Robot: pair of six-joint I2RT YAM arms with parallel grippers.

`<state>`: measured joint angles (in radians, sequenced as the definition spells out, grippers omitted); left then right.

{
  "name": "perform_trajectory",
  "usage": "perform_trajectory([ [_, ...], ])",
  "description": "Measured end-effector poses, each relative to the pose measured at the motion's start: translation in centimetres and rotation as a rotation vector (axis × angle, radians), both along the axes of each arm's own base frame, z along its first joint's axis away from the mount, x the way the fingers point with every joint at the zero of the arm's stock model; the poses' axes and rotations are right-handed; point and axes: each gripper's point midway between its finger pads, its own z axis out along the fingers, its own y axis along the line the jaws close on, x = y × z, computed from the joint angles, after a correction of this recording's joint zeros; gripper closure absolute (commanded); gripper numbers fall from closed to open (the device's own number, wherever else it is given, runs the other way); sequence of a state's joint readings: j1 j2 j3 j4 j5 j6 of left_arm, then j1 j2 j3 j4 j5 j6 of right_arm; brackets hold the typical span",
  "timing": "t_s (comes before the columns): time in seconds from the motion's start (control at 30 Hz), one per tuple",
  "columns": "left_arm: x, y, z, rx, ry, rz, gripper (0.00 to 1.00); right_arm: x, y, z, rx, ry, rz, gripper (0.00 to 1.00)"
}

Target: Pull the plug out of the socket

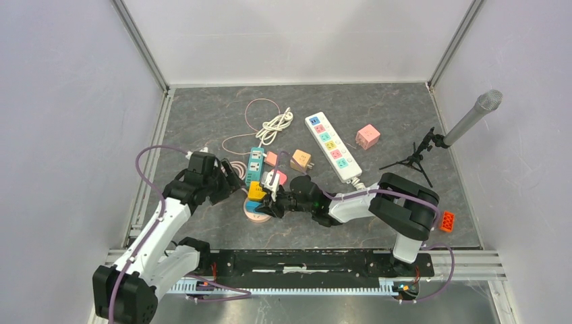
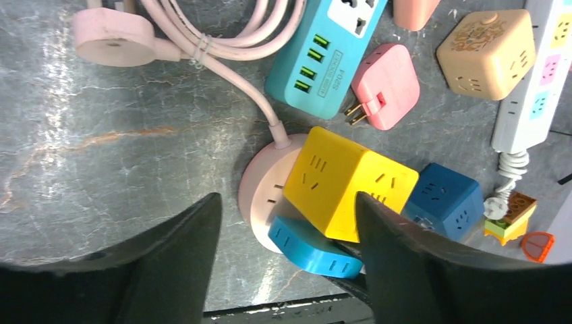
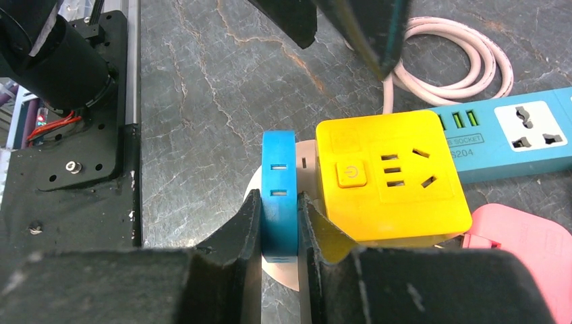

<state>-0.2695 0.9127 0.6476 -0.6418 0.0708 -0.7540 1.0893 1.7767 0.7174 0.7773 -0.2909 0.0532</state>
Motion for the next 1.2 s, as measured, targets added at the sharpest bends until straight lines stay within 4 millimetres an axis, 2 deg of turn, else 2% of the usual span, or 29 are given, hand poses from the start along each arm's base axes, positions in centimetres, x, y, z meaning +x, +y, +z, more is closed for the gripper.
perform_trajectory([
  [0.07, -0.2, 0.2, -0.1, 0.004, 0.000, 0.015, 0.37, 0.2, -0.1, 0.0, 0.004, 0.022, -0.012, 1.00],
  [0.17, -1.2, 0.5, -1.4, 0.002, 0.027, 0.034, 0.47, 0.3, -0.2, 0.0, 0.010, 0.050, -0.023, 1.00],
  [0.3, -2.5, 0.1, -3.5, -0.024, 0.087, 0.023, 0.53, 0.1, -0.2, 0.1, 0.017, 0.077, -0.018, 1.00],
  [0.47, -3.2, -1.5, -5.4, -0.095, 0.155, -0.031, 0.55, -0.1, 0.0, 0.2, 0.029, 0.101, -0.014, 1.00],
  [0.6, -3.3, -2.1, -6.8, -0.121, 0.203, -0.043, 0.72, -0.2, 0.0, 0.3, 0.041, 0.129, -0.005, 1.00],
  [0.67, -3.2, -2.5, -6.9, -0.142, 0.210, -0.053, 0.79, -0.2, -0.1, 0.2, 0.044, 0.139, -0.003, 1.00],
  [1.03, -2.6, -3.1, -6.9, -0.184, 0.187, -0.065, 0.82, 0.0, -1.0, 0.0, 0.063, 0.047, 0.017, 1.00],
  [1.2, -2.7, -3.7, -7.2, -0.232, 0.161, -0.061, 0.82, 0.7, -2.0, 0.2, 0.111, 0.141, -0.008, 1.00],
])
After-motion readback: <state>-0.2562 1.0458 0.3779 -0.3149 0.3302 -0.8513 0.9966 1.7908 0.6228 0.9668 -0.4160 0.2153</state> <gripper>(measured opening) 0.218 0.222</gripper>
